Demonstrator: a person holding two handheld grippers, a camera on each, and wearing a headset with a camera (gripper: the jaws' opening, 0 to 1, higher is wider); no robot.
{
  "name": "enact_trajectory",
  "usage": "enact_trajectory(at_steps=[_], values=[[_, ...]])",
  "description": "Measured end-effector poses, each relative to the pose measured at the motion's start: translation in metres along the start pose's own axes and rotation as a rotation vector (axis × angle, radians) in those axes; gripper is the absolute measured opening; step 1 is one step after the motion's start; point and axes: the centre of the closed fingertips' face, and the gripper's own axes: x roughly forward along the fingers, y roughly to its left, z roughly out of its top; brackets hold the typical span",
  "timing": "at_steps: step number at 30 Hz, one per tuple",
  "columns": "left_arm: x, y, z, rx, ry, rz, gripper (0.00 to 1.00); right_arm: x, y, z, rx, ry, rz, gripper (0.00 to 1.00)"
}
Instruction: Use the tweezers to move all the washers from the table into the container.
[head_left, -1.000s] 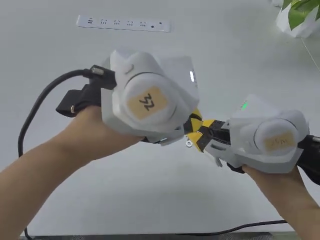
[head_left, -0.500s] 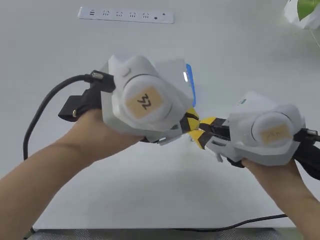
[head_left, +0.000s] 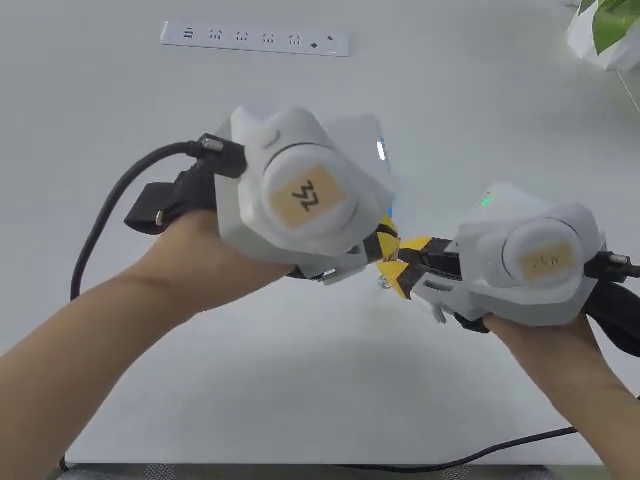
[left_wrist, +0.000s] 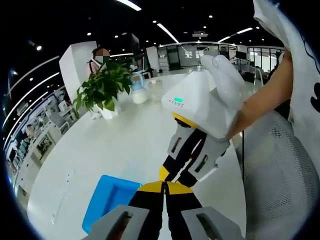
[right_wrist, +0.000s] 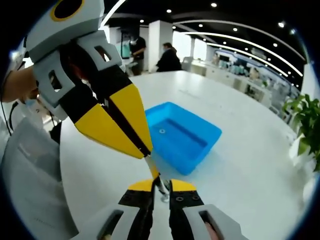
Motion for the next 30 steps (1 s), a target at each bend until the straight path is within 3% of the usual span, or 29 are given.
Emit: enact_trajectory(at_steps=[7,15,19,24,30], values=[[0.005,0.004,0.0,-0.013,-0.002,-0.024,0.0,0.003,-0.001,-0.004,0.035,0.013,0.029,0.06],[0.008,0.007,0.003,0.004,-0.005,-0.02,0.0,-0.002,-0.002,-0.006,0.043,0.018,0.014,0.02],[0.009,0.0,0.002,0.0,-0.006,-0.046,0.0,-0.003,-0.005,-0.007,0.03,0.017,-0.006,0.02],[0.015,-0.009,-0.002,0.011,0.01,-0.039,0.0,-0.003,-0.005,-0.007,0.036,0.01,0.002,0.02],[0.01,-0.002,-0.003,-0.088,-0.013,0.006,0.0,-0.004,-0.004,-0.006,0.011,0.013,-0.01,0.02]])
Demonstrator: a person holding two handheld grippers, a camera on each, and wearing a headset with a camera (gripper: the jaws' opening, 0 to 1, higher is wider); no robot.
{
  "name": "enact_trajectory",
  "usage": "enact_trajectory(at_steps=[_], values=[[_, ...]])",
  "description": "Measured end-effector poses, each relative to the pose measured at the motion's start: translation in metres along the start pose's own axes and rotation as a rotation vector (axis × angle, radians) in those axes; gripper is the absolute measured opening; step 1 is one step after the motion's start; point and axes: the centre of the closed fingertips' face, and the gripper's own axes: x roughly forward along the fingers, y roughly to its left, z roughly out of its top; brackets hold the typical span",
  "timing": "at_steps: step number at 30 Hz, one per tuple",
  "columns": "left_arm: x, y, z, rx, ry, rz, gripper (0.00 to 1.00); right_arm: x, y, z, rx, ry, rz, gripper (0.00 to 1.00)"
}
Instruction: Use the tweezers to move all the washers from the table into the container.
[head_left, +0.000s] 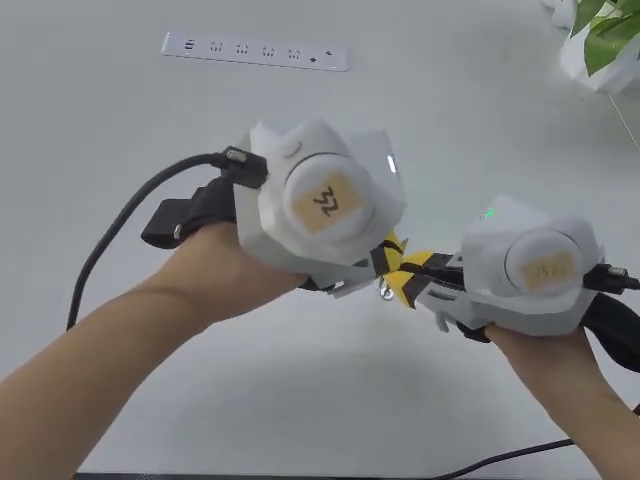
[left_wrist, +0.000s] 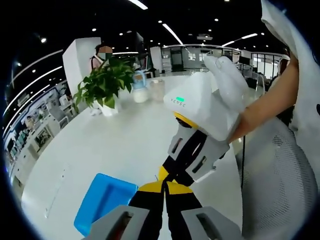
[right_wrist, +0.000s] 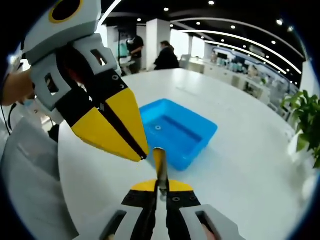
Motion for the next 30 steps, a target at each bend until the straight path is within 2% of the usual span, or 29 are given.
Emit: enact_trajectory(at_steps=[2,3,7,11,14,16,19,25,26,27,28,30], values=[[-0.002,0.0,0.001,-0.022,-0.017,0.005,0.0,0.0,-0.001,0.0,-0.004,-0.001,-0.008,0.02],[-0.003,0.002,0.003,-0.056,-0.033,0.023,0.0,0.001,-0.001,0.0,-0.002,-0.002,-0.01,0.02],[-0.003,0.003,0.003,-0.118,-0.043,0.032,0.01,0.001,0.0,-0.001,-0.007,-0.004,-0.017,0.02],[-0.002,0.004,0.002,-0.145,-0.037,0.052,0.1,0.0,0.001,-0.002,-0.005,-0.012,-0.029,0.02],[0.0,0.005,0.005,-0.171,-0.046,0.048,0.08,0.001,0.001,-0.002,-0.004,-0.018,-0.034,0.02],[0.003,0.006,0.004,-0.174,-0.037,0.05,0.03,0.0,0.001,-0.002,-0.005,-0.023,-0.039,0.02],[0.006,0.005,0.002,-0.184,-0.031,0.041,0.0,0.001,0.0,-0.002,0.0,-0.031,-0.044,0.02],[0.008,0.004,0.004,-0.173,-0.026,0.043,0.0,-0.001,-0.001,-0.003,0.002,-0.039,-0.05,0.03],[0.008,0.004,0.004,-0.157,-0.024,0.047,0.0,-0.001,-0.001,-0.004,0.007,-0.039,-0.046,0.03],[0.008,0.004,0.004,-0.111,-0.018,0.043,0.0,0.0,-0.001,-0.009,0.021,-0.012,-0.027,0.04],[0.009,0.004,0.004,-0.066,-0.019,0.03,0.0,0.0,0.001,-0.01,0.023,-0.01,-0.003,0.03],[0.008,0.003,0.003,-0.069,-0.015,0.008,0.0,0.0,-0.001,-0.011,0.029,-0.015,-0.006,0.03]])
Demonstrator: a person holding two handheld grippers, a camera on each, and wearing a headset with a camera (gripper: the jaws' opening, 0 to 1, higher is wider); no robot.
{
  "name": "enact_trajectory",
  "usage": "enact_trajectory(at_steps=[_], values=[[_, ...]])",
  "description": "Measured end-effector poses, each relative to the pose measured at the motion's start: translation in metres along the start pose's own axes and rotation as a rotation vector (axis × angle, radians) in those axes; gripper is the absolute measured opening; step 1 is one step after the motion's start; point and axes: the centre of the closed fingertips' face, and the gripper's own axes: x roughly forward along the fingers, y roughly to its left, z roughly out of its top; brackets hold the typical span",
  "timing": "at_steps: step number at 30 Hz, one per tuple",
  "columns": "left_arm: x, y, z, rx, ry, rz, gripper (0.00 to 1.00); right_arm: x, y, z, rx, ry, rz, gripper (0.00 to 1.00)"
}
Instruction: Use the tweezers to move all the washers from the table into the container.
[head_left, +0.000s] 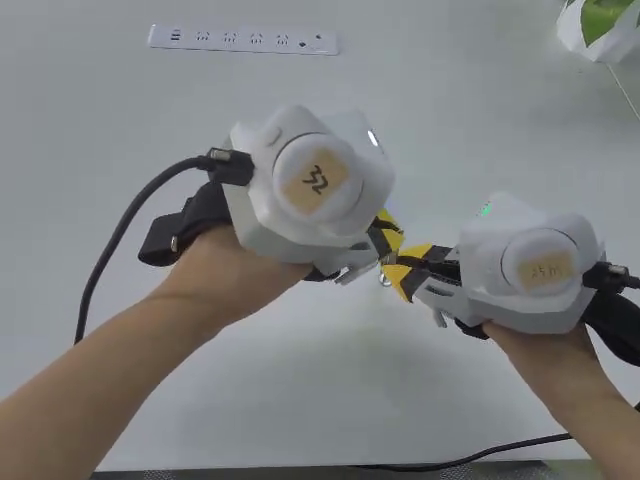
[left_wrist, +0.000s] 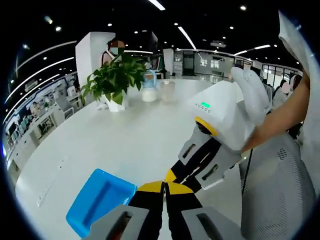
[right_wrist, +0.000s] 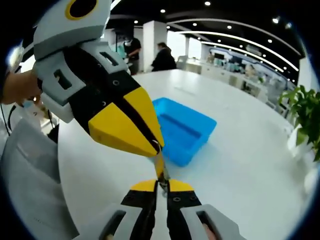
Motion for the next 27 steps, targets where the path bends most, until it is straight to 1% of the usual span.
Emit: enact_trajectory(at_steps=[1,2,5,8,10,11,12,15,16,18,19,20,21,22,23,25,27], values=[[0.0,0.001,0.0,0.004,0.002,0.001,0.0,0.001,0.0,-0.001,-0.002,0.005,0.002,0.03],[-0.001,-0.001,-0.001,0.022,0.006,-0.018,0.0,0.002,0.0,-0.003,-0.013,0.003,0.005,0.04],[-0.003,0.001,-0.002,0.032,0.011,-0.026,0.0,0.0,-0.002,-0.001,-0.031,0.011,0.007,0.07],[-0.004,0.0,-0.003,0.057,0.019,-0.053,0.0,0.001,-0.006,-0.001,-0.045,0.009,0.009,0.09],[-0.004,-0.001,-0.004,0.073,0.025,-0.064,0.0,0.002,-0.007,-0.001,-0.063,0.013,0.023,0.11],[-0.003,0.0,-0.006,0.082,0.034,-0.069,0.0,0.002,-0.006,0.0,-0.082,0.015,0.038,0.12],[-0.002,-0.002,-0.008,0.095,0.043,-0.074,0.0,0.003,-0.005,0.0,-0.095,0.015,0.053,0.12],[-0.001,-0.005,-0.009,0.11,0.049,-0.077,0.0,0.007,-0.003,0.002,-0.133,0.023,0.068,0.14],[-0.001,-0.007,-0.008,0.113,0.049,-0.079,0.0,0.008,-0.002,0.003,-0.149,0.02,0.072,0.14],[0.0,-0.009,-0.007,0.127,0.051,-0.077,0.0,0.011,-0.001,0.002,-0.163,0.031,0.084,0.13],[0.0,-0.008,-0.007,0.139,0.055,-0.072,0.0,0.011,0.001,0.002,-0.185,0.036,0.101,0.11],[0.0,-0.007,-0.007,0.145,0.062,-0.07,0.0,0.011,0.002,0.002,-0.194,0.036,0.102,0.07],[0.0,-0.006,-0.008,0.15,0.069,-0.068,0.0,0.011,0.004,0.002,-0.202,0.036,0.104,0.07],[0.0,-0.006,-0.008,0.146,0.068,-0.075,0.0,0.011,0.005,0.002,-0.227,0.037,0.112,0.07],[0.0,-0.007,-0.008,0.145,0.068,-0.08,0.0,0.011,0.005,0.001,-0.226,0.036,0.113,0.07],[0.001,-0.007,-0.009,0.157,0.067,-0.084,0.0,0.01,0.004,0.001,-0.195,0.046,0.111,0.06],[0.001,-0.009,-0.008,0.166,0.07,-0.086,0.0,0.01,0.005,0.001,-0.204,0.047,0.108,0.06]])
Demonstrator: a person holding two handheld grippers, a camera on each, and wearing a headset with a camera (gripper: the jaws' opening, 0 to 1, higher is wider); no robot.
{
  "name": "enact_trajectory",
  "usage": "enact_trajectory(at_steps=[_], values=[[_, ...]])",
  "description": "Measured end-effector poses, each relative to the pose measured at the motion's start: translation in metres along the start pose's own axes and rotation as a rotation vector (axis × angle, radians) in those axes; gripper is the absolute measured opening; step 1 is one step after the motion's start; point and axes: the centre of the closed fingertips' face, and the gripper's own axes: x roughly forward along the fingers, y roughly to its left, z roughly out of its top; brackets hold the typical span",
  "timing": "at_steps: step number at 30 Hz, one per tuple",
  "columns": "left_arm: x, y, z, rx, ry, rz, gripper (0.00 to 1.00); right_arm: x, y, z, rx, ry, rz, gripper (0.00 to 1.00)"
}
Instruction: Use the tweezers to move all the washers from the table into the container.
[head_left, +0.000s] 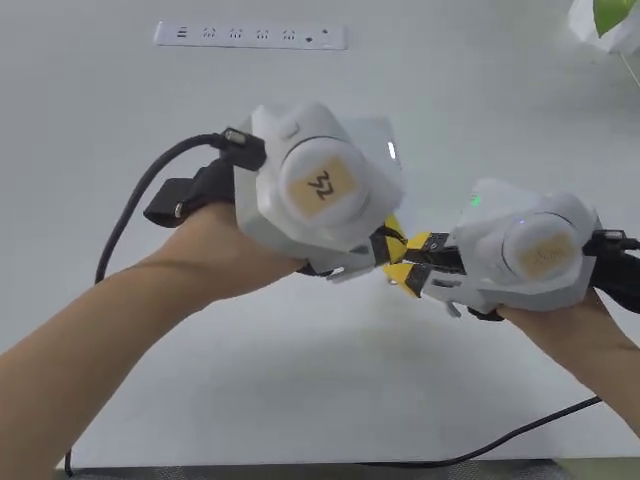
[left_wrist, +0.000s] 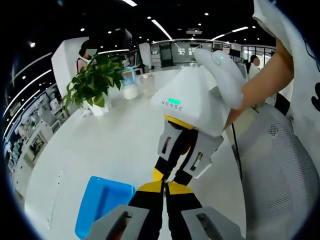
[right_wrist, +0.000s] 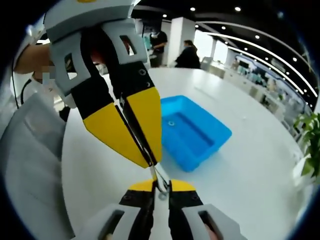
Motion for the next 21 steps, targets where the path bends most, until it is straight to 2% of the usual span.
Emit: enact_trajectory(at_steps=[6,9,15,21], values=[[0.0,-0.001,-0.001,0.02,0.016,0.001,0.0,-0.001,0.001,-0.001,-0.044,0.029,-0.029,0.05],[-0.002,0.0,0.001,0.016,0.009,0.003,0.0,-0.004,0.001,0.0,-0.041,0.028,-0.032,0.05],[-0.018,0.004,0.009,0.001,-0.022,0.025,0.0,-0.013,0.002,0.016,-0.042,0.007,-0.033,0.05],[-0.039,0.008,0.017,0.012,-0.039,0.065,0.0,-0.019,0.003,0.038,-0.09,-0.012,-0.042,0.05]])
